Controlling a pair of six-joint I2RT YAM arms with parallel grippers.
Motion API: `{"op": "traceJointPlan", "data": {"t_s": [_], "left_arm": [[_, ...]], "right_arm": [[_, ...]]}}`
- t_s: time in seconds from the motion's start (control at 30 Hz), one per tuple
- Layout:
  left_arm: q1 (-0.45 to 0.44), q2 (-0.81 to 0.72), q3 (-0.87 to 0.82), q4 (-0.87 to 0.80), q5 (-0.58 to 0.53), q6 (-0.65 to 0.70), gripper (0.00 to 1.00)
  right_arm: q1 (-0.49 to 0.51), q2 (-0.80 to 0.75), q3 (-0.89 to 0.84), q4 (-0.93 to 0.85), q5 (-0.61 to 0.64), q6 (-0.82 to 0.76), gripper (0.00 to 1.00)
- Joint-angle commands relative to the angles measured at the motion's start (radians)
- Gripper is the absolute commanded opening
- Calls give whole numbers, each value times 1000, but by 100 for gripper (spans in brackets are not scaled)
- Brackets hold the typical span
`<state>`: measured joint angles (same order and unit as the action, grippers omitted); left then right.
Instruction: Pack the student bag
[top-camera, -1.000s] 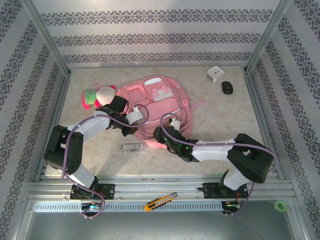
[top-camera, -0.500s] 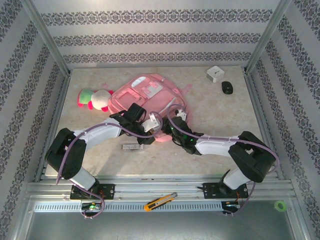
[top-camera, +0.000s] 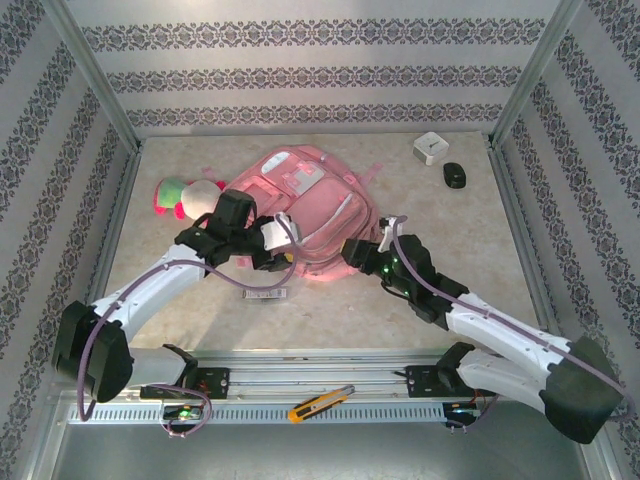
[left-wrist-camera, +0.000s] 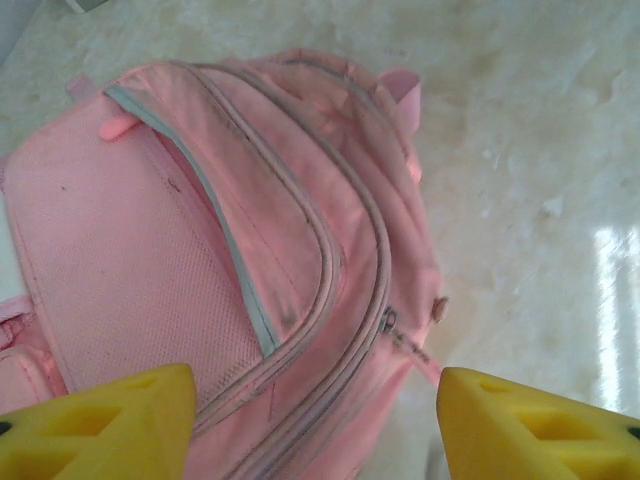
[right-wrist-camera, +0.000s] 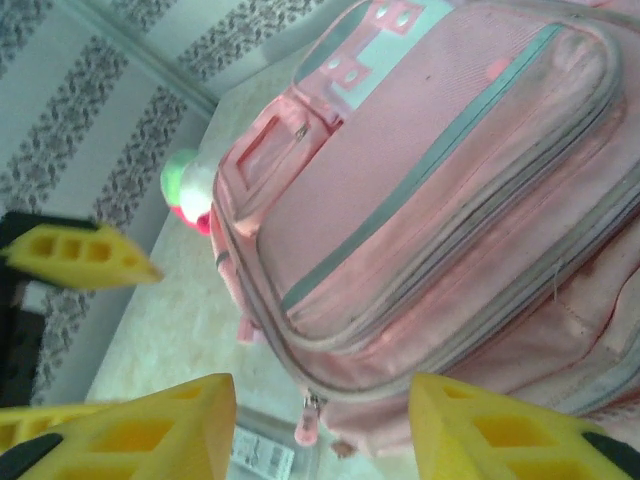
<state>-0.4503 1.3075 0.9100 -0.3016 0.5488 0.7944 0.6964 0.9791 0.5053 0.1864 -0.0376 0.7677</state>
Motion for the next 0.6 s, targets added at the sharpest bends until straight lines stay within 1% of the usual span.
{"op": "traceJointPlan", "data": {"t_s": [0.0, 0.13, 0.2, 0.23, 0.3, 0.37, 0.43, 0.47, 0.5, 0.57], "left_arm": [[2, 61, -46, 114, -31, 204, 66], [1, 155, -11, 53, -38, 303, 68], [1, 187, -13, 44, -65, 328, 65], [0, 195, -20, 52, -76, 330, 60], [1, 200, -38, 92, -101, 305, 42], [1, 184, -27, 92, -50, 237, 22], [1, 161, -29, 107, 25, 134, 6], [2, 153, -40, 137, 46, 84, 0], [1, 148, -54, 173, 65, 27, 0], [0, 150, -70, 210, 107, -38, 0]], "right_arm": [[30, -23, -32, -69, -79, -69, 50], [62, -29, -37, -44, -86, -90, 49], [80, -39, -37, -44, -66, -96, 49], [83, -42, -37, -44, -61, -96, 49], [87, -49, -40, -41, -55, -93, 49], [88, -57, -44, -38, -55, -91, 49], [90, -63, -44, -42, -56, -96, 48], [90, -66, -41, -50, -56, -96, 48], [91, -71, -36, -57, -55, -96, 48], [97, -77, -37, -56, -62, -96, 48]]}}
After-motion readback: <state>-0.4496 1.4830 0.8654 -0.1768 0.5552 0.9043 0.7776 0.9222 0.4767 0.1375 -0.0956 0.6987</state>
